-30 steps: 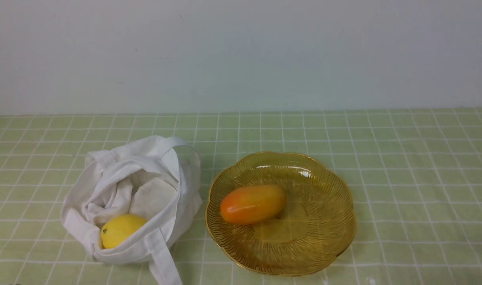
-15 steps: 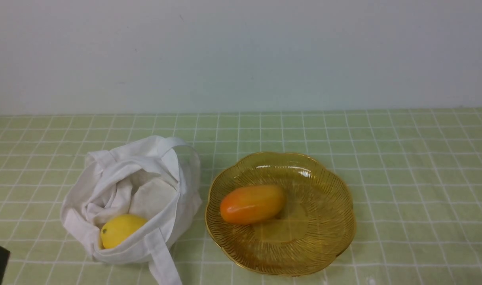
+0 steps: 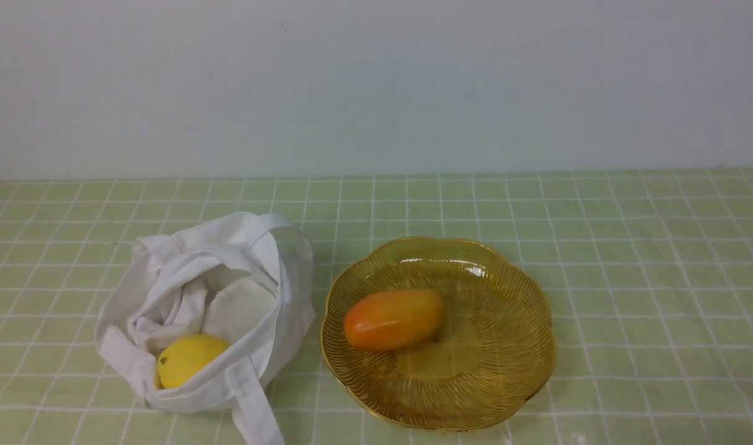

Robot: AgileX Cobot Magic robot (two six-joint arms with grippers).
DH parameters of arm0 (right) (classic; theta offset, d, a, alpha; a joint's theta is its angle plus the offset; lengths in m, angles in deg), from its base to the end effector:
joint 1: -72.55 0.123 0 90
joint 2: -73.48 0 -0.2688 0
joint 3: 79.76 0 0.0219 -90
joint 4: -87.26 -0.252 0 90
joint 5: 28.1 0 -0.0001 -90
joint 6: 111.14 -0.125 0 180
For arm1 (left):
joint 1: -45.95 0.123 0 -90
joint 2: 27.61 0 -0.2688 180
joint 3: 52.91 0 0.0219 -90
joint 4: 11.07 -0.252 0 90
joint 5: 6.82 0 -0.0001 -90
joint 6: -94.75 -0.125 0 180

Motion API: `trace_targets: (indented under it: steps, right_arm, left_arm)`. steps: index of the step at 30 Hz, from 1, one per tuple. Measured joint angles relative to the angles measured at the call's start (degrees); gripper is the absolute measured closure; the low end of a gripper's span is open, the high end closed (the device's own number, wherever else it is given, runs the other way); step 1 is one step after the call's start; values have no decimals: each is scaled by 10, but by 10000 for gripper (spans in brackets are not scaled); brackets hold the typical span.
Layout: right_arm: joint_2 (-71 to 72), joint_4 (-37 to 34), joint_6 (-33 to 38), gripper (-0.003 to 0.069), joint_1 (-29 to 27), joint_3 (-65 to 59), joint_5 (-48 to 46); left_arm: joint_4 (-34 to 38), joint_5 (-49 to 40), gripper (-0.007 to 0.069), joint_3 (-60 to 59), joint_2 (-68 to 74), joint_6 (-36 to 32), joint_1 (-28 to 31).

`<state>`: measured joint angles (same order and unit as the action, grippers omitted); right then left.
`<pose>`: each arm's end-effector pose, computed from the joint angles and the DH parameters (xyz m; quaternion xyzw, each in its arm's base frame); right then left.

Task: Take the fruit out of the bag on the green coffee tablecloth and place them on the plate.
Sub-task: 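Reach into the bag and grasp the lemon with the left gripper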

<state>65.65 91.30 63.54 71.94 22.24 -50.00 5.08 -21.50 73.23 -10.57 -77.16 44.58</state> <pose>0.1024 -0.0044 0.1617 0.0231 0.8070 -0.0057 0.5901 0.0979 -0.0112 0.3156 -0.1055 0.6675 -0.1834 0.7139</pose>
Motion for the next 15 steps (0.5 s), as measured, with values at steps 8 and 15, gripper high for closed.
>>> trace_targets:
  steps: [8,15]
  right_arm:
    - [0,0,0,674,0,0,0]
    - [0,0,0,674,0,0,0]
  left_arm:
    - [-30,-432,632,188,298,-45,0]
    - [-21,-462,632,250,483,-162,0]
